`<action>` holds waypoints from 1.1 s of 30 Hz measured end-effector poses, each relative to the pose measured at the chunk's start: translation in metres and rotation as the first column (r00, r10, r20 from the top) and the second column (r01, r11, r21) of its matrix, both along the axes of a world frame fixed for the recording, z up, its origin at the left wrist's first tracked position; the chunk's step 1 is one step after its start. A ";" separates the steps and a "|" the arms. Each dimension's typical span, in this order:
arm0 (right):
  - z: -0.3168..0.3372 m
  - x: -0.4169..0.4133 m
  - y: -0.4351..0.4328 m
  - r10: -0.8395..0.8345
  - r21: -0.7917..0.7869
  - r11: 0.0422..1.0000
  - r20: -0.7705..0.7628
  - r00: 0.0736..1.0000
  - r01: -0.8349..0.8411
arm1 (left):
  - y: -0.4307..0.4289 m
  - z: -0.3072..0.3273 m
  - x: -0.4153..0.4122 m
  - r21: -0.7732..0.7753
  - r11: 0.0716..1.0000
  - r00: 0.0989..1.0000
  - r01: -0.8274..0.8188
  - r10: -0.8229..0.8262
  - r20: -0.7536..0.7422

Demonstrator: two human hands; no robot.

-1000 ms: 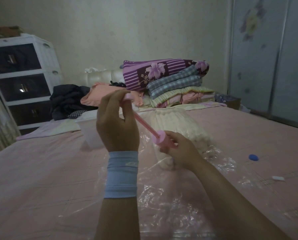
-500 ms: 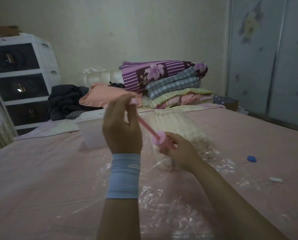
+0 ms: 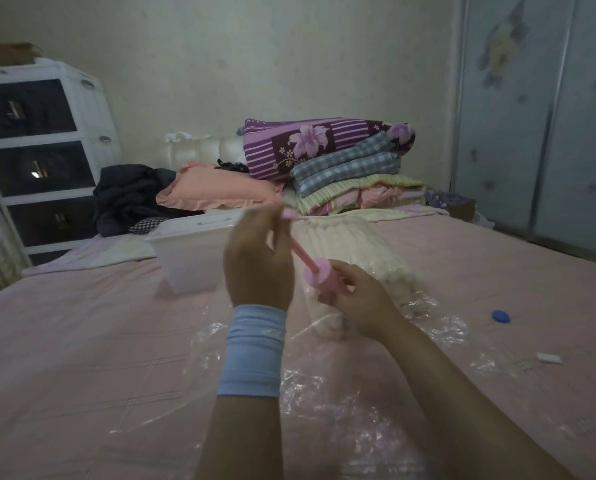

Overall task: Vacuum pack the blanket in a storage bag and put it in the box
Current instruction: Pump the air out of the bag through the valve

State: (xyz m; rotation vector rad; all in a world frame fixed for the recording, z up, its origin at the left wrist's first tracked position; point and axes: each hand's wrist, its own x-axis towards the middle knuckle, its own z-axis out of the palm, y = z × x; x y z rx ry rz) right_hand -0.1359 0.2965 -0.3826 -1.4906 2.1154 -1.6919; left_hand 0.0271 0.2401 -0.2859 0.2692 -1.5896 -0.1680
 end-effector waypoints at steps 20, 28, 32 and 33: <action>0.001 0.000 0.006 0.003 0.017 1.000 -0.008 1.000 -0.003 | 0.008 0.019 0.009 -0.048 0.995 0.966 -0.089 0.074 -0.246; 0.001 0.003 0.002 -0.007 0.014 1.000 -0.026 1.000 0.007 | -0.003 -0.048 -0.028 0.196 0.978 0.946 0.071 -0.129 0.298; 0.001 0.001 0.002 -0.013 0.004 1.000 -0.031 0.999 0.013 | -0.002 -0.029 -0.019 0.117 0.993 0.963 0.034 -0.064 0.262; 0.001 0.000 0.002 -0.014 0.003 1.000 -0.026 1.000 0.014 | 0.001 -0.017 -0.014 0.062 0.998 0.985 0.020 -0.030 0.170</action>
